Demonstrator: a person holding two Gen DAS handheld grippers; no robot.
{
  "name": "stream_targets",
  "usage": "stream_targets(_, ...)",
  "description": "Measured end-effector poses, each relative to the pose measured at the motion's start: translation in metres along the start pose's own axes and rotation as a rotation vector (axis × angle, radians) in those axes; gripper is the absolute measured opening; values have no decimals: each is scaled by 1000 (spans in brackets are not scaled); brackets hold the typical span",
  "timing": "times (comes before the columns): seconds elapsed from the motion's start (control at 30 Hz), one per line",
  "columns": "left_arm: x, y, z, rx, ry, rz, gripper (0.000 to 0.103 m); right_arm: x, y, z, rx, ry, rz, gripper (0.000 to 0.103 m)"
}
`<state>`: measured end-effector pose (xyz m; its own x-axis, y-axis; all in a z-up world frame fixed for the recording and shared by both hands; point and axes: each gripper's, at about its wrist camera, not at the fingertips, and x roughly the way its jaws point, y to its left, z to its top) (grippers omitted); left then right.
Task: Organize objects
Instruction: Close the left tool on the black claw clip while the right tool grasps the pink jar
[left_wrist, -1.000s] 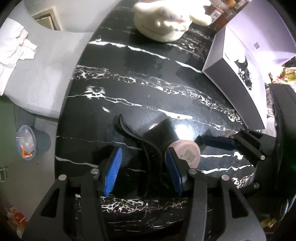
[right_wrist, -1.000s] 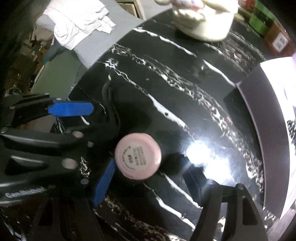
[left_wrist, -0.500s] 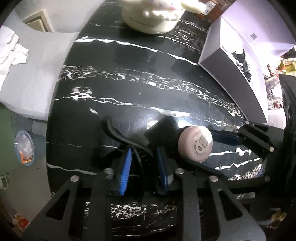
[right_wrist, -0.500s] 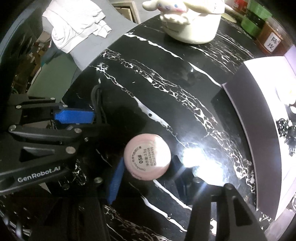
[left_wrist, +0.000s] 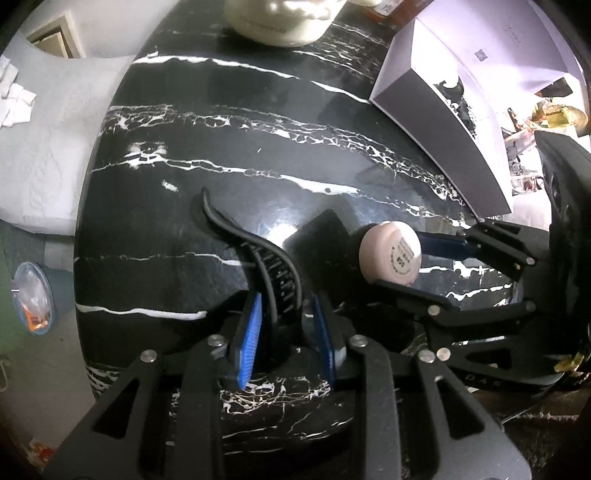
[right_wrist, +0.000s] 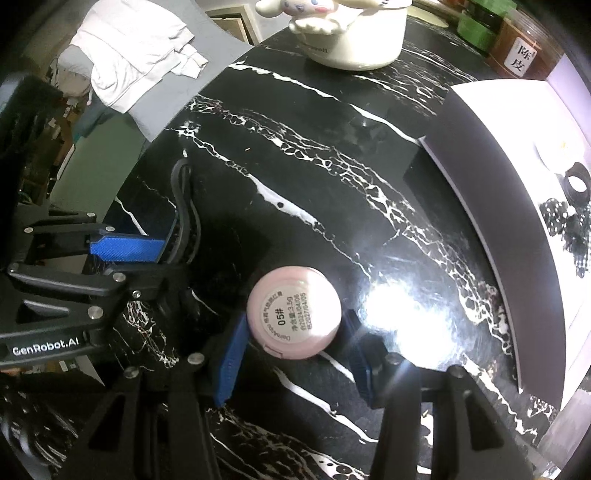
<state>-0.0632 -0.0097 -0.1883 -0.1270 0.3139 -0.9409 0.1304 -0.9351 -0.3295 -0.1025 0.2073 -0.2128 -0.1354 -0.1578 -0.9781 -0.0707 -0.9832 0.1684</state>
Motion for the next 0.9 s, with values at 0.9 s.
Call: stream_targets(0.9, 6, -28, -7, 57, 29, 73, 19, -18, 11, -8, -21, -38, -33, 51)
